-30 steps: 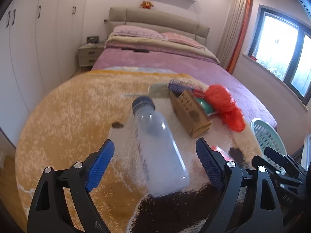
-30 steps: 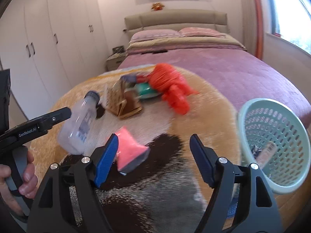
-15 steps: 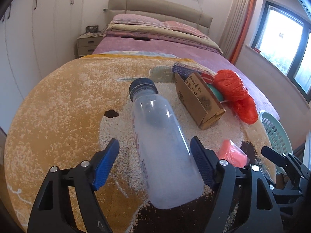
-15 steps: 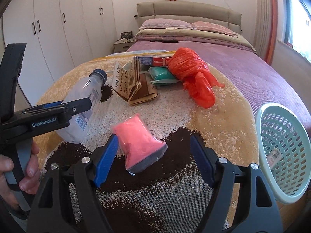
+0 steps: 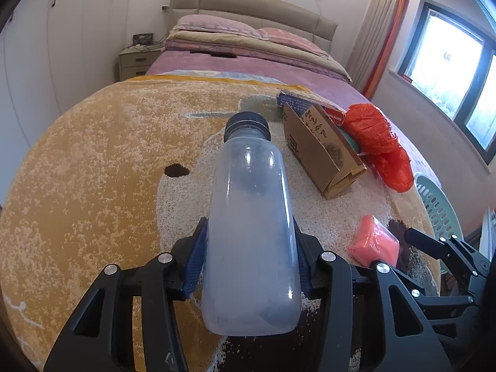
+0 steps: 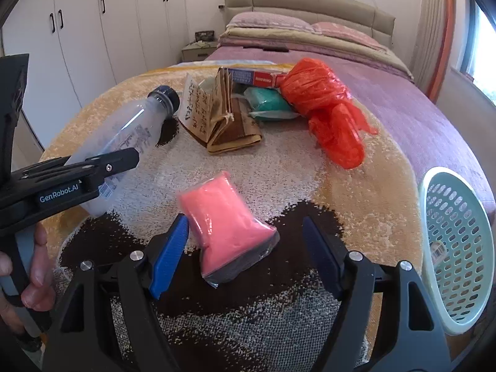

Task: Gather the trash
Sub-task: 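Grasp the clear plastic bottle with left tool while right tool grasps the pink packet, then carry bottle and pink packet over the blue basket and open both tools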

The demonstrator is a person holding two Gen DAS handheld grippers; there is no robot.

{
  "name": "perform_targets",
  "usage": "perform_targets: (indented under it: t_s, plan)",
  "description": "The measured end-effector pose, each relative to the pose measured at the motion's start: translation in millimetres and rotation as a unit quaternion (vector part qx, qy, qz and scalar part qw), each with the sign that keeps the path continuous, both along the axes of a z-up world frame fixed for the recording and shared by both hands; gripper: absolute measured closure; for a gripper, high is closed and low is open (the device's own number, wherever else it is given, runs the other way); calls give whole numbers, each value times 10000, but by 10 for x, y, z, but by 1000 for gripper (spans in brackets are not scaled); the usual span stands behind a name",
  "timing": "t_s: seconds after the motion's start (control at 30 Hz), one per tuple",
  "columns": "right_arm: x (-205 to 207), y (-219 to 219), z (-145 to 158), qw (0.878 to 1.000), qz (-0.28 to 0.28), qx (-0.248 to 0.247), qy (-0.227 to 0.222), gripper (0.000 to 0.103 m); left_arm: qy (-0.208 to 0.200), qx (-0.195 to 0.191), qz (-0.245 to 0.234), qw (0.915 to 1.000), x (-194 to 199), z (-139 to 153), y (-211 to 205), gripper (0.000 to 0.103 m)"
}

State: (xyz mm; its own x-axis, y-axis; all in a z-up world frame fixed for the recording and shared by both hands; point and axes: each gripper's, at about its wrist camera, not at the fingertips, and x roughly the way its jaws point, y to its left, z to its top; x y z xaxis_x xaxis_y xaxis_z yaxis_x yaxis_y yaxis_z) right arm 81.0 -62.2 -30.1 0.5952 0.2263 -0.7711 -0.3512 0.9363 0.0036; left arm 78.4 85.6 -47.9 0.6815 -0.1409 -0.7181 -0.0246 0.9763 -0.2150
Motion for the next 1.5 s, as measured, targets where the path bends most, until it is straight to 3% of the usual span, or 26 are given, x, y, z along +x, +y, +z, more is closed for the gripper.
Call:
perform_targets:
  t_s: [0.23, 0.3, 0.63, 1.13, 1.5]
  plan:
    - [27, 140, -33, 9996, 150, -251, -24, 32, -29, -79, 2, 10000, -13, 0, 19, 57]
    - [26, 163, -36, 9994, 207, -258, -41, 47, -35, -97, 6, 9999, -17, 4, 26, 57]
    - [-81, 90, 46, 9993, 228, -108, -272, 51, -200, -201, 57, 9996, -81, 56, 66, 57]
    - [-192, -602, 512, 9949, -574, 331, -754, 51, -883, -264, -314, 9952, -296, 512, -165, 58]
    - [-251, -1367, 727, 9843, -1413, 336, -1000, 51, -1140, -300, -1229, 9854, -151, 762, -964, 58]
